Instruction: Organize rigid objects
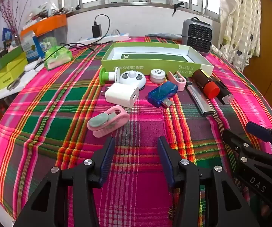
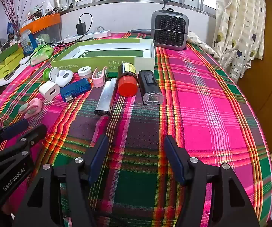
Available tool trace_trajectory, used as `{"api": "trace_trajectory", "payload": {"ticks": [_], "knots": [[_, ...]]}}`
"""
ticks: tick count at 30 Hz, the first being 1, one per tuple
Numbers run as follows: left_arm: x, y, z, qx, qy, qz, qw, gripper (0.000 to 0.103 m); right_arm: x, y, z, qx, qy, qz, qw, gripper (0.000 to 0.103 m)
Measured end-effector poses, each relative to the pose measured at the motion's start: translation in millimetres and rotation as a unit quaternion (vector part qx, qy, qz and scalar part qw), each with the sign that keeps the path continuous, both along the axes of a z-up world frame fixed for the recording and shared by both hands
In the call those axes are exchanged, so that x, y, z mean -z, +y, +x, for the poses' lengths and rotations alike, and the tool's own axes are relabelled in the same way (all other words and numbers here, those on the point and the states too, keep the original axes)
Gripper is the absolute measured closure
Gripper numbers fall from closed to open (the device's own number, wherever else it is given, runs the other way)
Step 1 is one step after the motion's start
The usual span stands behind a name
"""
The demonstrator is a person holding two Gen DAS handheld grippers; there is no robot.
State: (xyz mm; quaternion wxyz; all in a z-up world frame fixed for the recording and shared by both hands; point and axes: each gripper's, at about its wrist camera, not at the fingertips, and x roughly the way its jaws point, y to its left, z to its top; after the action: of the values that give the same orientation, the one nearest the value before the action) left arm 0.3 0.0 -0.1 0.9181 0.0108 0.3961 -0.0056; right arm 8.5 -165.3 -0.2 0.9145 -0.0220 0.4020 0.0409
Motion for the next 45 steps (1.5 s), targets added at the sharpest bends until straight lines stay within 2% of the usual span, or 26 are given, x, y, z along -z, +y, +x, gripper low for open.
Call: {"api": "trace_trajectory", "payload": {"ticks": [45], "knots": [[-0.3,0.4,-0.4,0.000,-0.008,0.002,1.0000,0.057,0.3,0.4,-0.2,0.000,-0.003,0.003,1.000,0.041]]}}
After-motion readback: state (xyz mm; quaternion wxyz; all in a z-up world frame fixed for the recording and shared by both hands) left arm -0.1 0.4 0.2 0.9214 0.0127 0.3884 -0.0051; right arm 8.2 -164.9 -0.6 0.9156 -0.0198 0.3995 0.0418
